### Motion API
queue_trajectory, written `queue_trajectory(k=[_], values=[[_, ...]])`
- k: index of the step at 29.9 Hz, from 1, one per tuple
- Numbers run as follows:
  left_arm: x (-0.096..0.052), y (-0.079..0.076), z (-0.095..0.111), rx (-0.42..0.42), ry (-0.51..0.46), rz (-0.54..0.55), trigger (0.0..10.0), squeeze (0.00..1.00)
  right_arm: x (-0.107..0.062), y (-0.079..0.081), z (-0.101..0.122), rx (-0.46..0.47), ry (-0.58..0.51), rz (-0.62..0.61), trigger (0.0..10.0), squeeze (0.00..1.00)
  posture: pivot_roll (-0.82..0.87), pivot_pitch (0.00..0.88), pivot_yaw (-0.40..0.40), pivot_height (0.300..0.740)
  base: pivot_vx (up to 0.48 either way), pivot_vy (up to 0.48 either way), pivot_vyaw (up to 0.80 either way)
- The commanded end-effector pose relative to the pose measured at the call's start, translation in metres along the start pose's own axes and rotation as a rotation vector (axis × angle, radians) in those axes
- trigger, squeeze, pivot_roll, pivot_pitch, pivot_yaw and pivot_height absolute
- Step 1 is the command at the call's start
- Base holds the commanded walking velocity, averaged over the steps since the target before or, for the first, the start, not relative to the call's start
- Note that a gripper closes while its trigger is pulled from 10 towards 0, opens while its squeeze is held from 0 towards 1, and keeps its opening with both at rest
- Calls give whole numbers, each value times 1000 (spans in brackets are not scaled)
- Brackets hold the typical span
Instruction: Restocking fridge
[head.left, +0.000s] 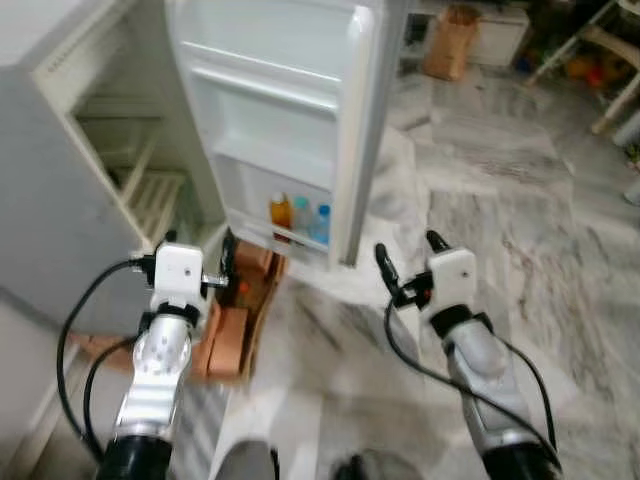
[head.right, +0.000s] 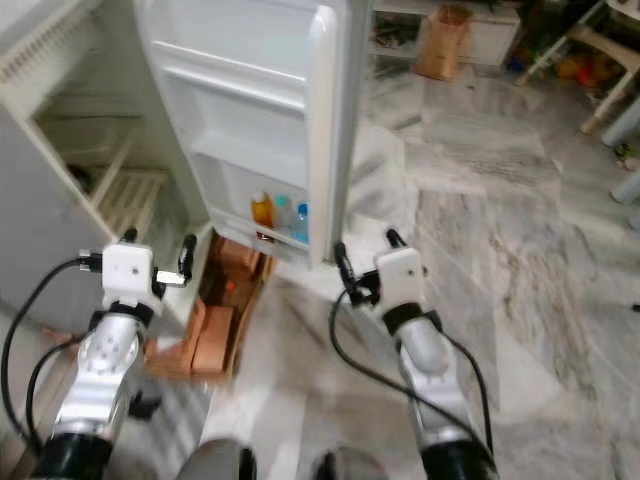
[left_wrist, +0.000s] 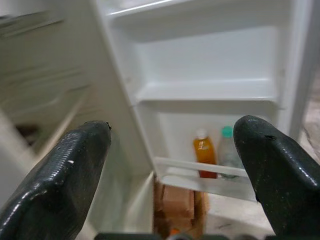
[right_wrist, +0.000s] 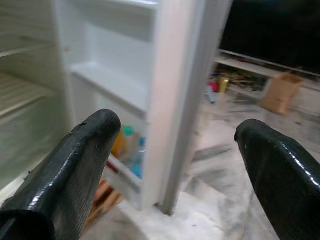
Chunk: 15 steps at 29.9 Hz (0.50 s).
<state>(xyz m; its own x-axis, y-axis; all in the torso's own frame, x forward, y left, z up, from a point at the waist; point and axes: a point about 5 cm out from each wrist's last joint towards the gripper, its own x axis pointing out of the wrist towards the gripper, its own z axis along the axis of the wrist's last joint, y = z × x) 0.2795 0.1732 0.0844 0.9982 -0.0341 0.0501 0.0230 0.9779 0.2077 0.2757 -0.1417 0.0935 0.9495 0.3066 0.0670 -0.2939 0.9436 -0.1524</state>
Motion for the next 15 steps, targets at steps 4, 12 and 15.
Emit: queue_trajectory(k=[4,12,15], values=[[7,-16,5,-1,-7,-47,10000,0,0,-6,1,-12,-1,-33,10000,0,72,67,9,740,462,0,-800],[15,-21,8,12,0,-58,10000,0,1,-5,2,-9,-10,-30,10000,0,68,67,11,740,467,0,-627],[19,-21,8,14,5,-54,10000,0,2,-3,3,-7,-18,-25,10000,0,67,66,12,740,480,0,0]])
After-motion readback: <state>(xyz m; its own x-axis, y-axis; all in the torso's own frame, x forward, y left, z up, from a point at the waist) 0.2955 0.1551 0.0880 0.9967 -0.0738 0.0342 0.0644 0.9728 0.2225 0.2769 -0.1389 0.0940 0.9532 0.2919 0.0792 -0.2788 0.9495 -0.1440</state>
